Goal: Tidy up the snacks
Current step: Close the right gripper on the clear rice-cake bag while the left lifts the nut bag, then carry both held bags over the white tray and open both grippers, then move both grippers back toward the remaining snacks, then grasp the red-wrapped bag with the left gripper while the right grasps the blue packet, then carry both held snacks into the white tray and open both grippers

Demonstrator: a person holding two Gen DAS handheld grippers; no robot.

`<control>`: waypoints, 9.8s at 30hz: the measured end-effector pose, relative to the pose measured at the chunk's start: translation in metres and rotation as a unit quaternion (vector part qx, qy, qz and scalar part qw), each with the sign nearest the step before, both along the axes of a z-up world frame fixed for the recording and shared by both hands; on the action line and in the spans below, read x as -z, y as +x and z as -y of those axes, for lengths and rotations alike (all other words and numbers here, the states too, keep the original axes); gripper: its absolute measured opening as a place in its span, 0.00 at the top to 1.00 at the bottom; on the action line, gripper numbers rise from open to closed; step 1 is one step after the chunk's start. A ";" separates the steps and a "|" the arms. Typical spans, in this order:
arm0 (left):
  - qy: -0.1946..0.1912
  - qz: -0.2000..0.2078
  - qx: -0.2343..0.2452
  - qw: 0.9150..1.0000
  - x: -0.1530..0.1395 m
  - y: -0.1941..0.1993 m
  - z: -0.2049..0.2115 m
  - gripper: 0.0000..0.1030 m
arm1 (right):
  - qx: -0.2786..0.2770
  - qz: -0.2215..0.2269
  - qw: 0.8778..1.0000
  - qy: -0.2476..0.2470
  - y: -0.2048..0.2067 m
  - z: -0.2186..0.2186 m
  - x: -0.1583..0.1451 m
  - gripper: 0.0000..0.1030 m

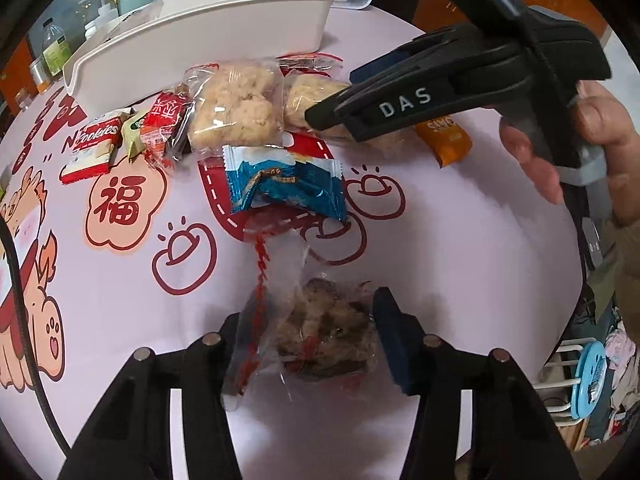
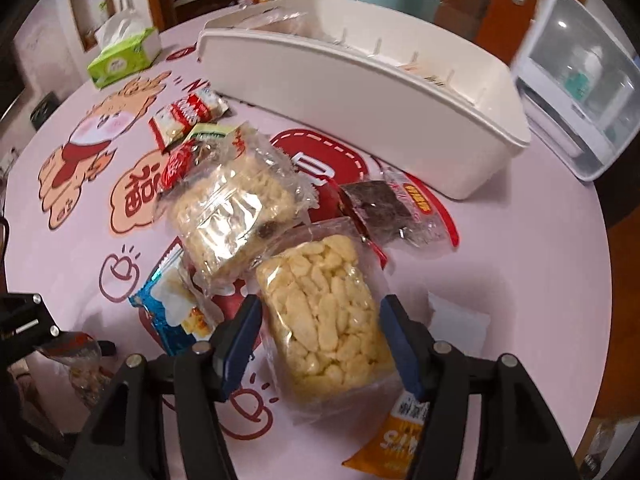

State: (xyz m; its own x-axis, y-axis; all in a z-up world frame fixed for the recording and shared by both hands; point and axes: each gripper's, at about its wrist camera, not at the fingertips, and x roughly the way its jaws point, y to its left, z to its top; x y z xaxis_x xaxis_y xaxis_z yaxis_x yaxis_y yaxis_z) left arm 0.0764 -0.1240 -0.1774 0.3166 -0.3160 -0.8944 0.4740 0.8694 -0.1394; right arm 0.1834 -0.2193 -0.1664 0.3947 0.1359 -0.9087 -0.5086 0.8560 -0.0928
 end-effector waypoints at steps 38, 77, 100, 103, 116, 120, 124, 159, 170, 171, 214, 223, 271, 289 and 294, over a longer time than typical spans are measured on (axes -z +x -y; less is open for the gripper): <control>-0.063 -0.034 -0.013 0.997 0.000 0.006 -0.044 0.59 | 0.028 -0.030 0.999 -0.016 -0.007 -0.008 0.008 0.40; 0.040 0.214 -0.135 0.967 -0.220 0.137 -0.123 0.60 | 0.229 0.158 0.944 0.181 0.001 0.010 -0.215 0.40; 0.036 0.199 -0.218 0.955 -0.207 0.328 -0.099 0.60 | 0.307 0.170 0.923 0.158 0.168 0.022 -0.193 0.39; 0.044 0.194 -0.222 0.955 -0.188 0.341 -0.093 0.47 | 0.307 0.139 0.931 0.140 0.186 0.022 -0.171 0.39; 0.061 0.213 -0.214 0.952 -0.177 0.325 -0.081 0.05 | 0.286 0.125 0.938 0.148 0.182 0.015 -0.159 0.33; 0.065 0.213 -0.196 0.955 -0.178 0.306 -0.081 0.05 | 0.278 0.132 0.940 0.144 0.163 0.016 -0.167 0.33; 0.063 0.212 -0.181 0.958 -0.181 0.285 -0.082 0.05 | 0.270 0.126 0.945 0.136 0.139 0.020 -0.170 0.33; 0.020 0.119 -0.022 0.992 -0.122 0.096 -0.082 0.05 | 0.226 0.112 0.961 0.116 -0.092 0.008 -0.113 0.33; 0.070 0.096 -0.002 0.993 -0.071 0.100 -0.093 0.05 | 0.205 0.037 0.969 0.135 -0.089 -0.012 -0.035 0.33; 0.077 0.095 -0.001 0.993 -0.066 0.101 -0.094 0.05 | 0.204 0.031 0.969 0.135 -0.087 -0.014 -0.030 0.33; 0.039 0.044 0.044 0.997 -0.015 0.152 -0.064 0.28 | 0.236 -0.010 0.955 0.179 -0.072 -0.008 0.011 0.51; 0.057 0.077 0.086 0.992 -0.021 0.151 -0.043 0.35 | 0.242 -0.009 0.950 0.196 -0.074 0.001 0.010 0.51; 0.004 0.079 0.041 0.996 -0.069 0.113 -0.077 0.52 | 0.229 0.034 0.949 0.215 -0.082 -0.002 -0.036 0.52; -0.022 0.219 -0.070 0.973 -0.236 0.158 -0.108 0.52 | 0.213 0.231 0.931 0.185 -0.010 -0.007 -0.213 0.52; -0.003 0.241 -0.094 0.966 -0.258 0.199 -0.095 0.52 | 0.231 0.254 0.921 0.182 0.035 -0.006 -0.234 0.52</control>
